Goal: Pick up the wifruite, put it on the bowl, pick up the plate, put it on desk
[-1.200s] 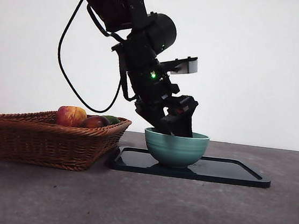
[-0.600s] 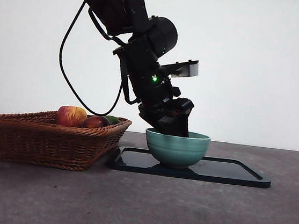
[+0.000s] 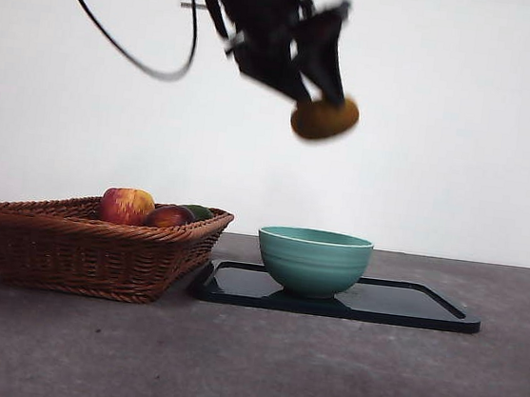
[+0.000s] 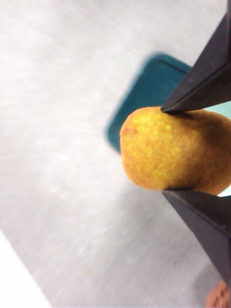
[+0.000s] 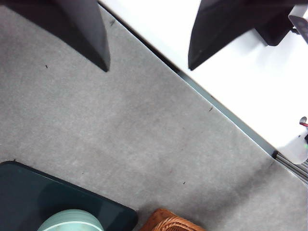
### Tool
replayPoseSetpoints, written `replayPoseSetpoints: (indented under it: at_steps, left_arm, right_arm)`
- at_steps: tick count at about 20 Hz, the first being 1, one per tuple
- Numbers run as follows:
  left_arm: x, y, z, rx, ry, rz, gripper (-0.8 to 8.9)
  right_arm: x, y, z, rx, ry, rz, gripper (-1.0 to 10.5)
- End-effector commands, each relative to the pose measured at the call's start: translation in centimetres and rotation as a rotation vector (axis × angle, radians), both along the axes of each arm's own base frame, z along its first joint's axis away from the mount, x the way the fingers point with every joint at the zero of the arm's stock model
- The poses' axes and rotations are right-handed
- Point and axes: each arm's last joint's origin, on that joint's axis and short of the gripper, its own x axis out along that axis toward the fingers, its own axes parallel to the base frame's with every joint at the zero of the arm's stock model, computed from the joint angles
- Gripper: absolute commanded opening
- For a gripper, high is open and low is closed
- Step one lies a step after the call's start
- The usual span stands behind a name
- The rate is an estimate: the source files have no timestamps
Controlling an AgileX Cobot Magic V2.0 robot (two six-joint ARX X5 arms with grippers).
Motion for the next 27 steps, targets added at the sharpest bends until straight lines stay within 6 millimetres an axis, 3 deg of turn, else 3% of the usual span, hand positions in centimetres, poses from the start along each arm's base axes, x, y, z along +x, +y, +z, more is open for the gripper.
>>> replayPoseSetpoints:
  at_steps: [1,4,7,16,20,27]
  left_arm:
    - [-1.9,1.1,4.3,-0.115,-0.015,0.042,2.35]
    - [-4.1,3.2,7.3,-0.172,-0.003,0.082,2.35]
    - [-5.9,6.1,9.0,-0.183,0.072,0.158,2.34]
    - [-7.3,12.1,10.3,-0.15,0.143,0.408,2.34]
    - [-7.1,14.1,8.8,-0.134,0.205,0.517,2.34]
    - [-5.5,13.9,0.8,-0.102,0.313,0.648,2.35]
  right_arm:
    - [0.1,0.1,0.3,0.017,-0.021,0.001,2.6]
    - [0.1,0.1,0.4,0.02,-0.031,0.003,2.6]
    - [0.1,0.1,0.4,0.014,-0.042,0.014,2.6]
    - [0.1,0.1,0.4,0.002,-0.058,0.025,2.6]
    - [0.3,0.2,0.6,0.019,-0.083,0.025,2.6]
    - [0.4,0.3,0.8,0.04,-0.094,0.014,2.6]
